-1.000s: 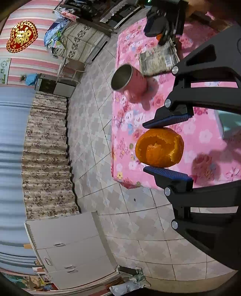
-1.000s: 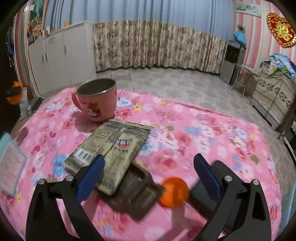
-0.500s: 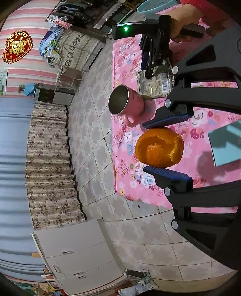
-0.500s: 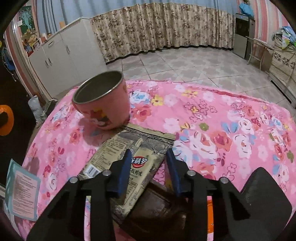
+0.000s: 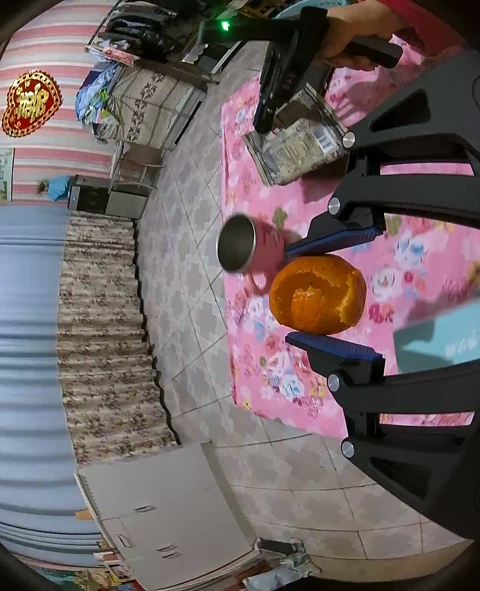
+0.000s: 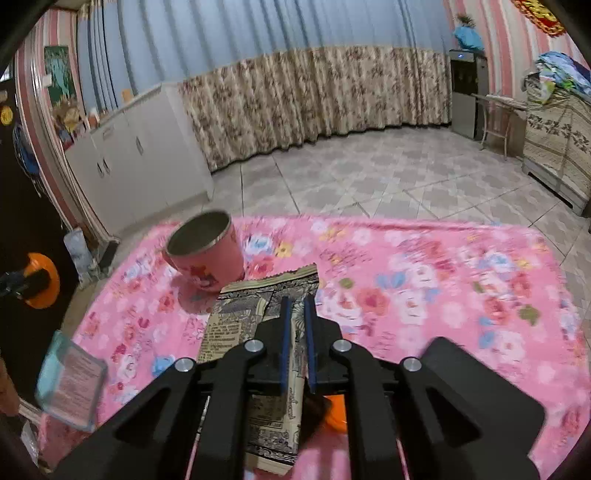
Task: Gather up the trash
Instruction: 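Grasp the snack packet with the right tool while the left tool holds the orange, then carry the orange and the snack packet over the teal basket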
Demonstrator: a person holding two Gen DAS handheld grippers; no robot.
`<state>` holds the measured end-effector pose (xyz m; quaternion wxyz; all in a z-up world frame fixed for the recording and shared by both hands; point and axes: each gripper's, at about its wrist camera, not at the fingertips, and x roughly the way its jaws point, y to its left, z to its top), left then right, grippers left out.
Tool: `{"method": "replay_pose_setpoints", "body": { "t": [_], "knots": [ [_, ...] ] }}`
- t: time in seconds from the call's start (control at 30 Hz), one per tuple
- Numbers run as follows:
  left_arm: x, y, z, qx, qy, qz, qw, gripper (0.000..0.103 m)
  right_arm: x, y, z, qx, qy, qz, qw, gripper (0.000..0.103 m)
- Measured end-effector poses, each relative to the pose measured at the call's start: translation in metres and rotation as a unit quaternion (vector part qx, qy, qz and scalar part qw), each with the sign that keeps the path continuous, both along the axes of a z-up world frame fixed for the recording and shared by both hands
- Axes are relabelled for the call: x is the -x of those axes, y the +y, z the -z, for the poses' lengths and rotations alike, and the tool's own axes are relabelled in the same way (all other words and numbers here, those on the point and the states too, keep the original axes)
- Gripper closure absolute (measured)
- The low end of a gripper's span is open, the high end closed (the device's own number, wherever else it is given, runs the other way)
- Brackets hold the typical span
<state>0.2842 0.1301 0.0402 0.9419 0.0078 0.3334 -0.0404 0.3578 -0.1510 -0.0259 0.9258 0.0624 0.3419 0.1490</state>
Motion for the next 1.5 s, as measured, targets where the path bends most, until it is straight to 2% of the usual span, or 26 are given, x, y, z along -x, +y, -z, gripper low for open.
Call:
{"method": "replay_pose_setpoints", "body": {
  "t": [0.27, 0.4, 0.57, 0.73, 0.83, 1.0, 1.13, 1.5],
  "knots": [
    [0.026, -0.076, -0.010, -0.011, -0.016, 0.037, 0.9991, 0.062, 0.063, -0.069, -0.032, 0.028, -0.042, 0.028, 0.998, 0.095],
    [0.035, -0.127, -0.007, -0.006, -0.020, 0.062, 0.9978, 0.062, 0.094, -0.121, -0.034, 0.028, -0.047, 0.055, 0.997, 0.095],
    [0.041, -0.193, 0.011, 0.007, -0.008, 0.093, 0.9956, 0.062, 0.125, -0.197, -0.028, 0.017, -0.045, 0.106, 0.993, 0.095],
    [0.043, -0.262, 0.027, 0.017, 0.005, 0.126, 0.9919, 0.062, 0.151, -0.280, -0.027, 0.004, -0.049, 0.174, 0.984, 0.095],
    [0.046, -0.307, 0.032, 0.009, 0.004, 0.146, 0.9893, 0.062, 0.163, -0.319, -0.028, 0.010, -0.052, 0.212, 0.976, 0.095],
    [0.048, -0.380, 0.036, 0.012, 0.002, 0.190, 0.9817, 0.062, 0.173, -0.384, -0.018, 0.011, -0.042, 0.271, 0.961, 0.095],
    [0.046, -0.429, 0.038, 0.011, 0.003, 0.219, 0.9757, 0.062, 0.179, -0.420, -0.008, 0.004, -0.036, 0.301, 0.953, 0.095],
    [0.042, -0.514, 0.051, 0.017, 0.004, 0.273, 0.9620, 0.062, 0.184, -0.454, 0.008, -0.003, -0.031, 0.339, 0.940, 0.095]
  ]
}}
